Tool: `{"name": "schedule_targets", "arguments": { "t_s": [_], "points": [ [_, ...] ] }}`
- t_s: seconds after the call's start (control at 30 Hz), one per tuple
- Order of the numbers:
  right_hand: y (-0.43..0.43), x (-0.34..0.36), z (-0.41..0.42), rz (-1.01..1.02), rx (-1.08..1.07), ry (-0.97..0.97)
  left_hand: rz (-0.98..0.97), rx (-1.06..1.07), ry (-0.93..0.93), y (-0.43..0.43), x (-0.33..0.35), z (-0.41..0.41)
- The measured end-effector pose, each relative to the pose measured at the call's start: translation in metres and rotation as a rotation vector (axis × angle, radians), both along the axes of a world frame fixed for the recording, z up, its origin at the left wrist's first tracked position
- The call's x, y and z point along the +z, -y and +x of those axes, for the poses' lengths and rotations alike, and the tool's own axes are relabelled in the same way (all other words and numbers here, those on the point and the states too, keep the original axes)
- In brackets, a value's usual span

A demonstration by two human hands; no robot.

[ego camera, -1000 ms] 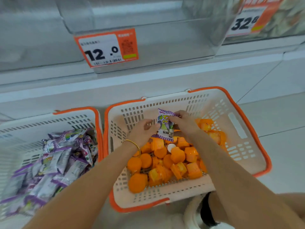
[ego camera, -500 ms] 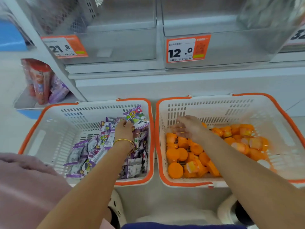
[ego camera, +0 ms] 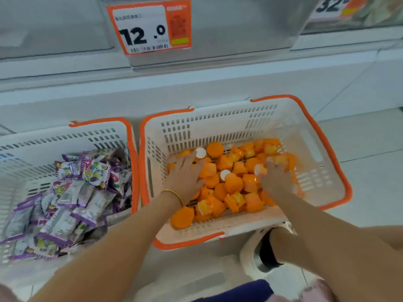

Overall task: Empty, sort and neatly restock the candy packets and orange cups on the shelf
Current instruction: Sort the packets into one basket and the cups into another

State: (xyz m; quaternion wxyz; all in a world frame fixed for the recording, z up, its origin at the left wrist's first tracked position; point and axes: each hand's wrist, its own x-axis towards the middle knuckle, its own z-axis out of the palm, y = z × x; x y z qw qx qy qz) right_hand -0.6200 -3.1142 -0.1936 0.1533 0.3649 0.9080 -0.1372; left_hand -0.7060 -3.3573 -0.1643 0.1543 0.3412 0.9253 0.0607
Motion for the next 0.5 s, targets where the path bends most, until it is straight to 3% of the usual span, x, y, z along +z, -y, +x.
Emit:
{"name": "schedule_targets", "arguments": {
  "t_s": [0.07,0.13,0.2,0.33,0.5],
  "points": [
    [-0.003,-0.019,0.011,-0.033,0.071,0.173,-0.138,-0.097,0.111,-0.02,-0.015,0.004],
    [-0.002,-0.031,0.012,-0.142,0.046,0.214,-0.233,-0.2,0.19,-0.039,-0.03,0.009],
    [0.004,-0.036,0.007,-0.266,0.002,0.135,-0.289,-0.311,0.203,-0.057,-0.044,0.016],
    [0.011,-0.041,-0.006,-0.618,-0.282,-0.171,-0.367,-0.443,0.226,-0.088,-0.072,0.032],
    [0.011,-0.043,-0.023,-0.747,-0.134,-0.333,-0.4,-0.323,0.097,-0.092,-0.082,0.017]
  ]
}}
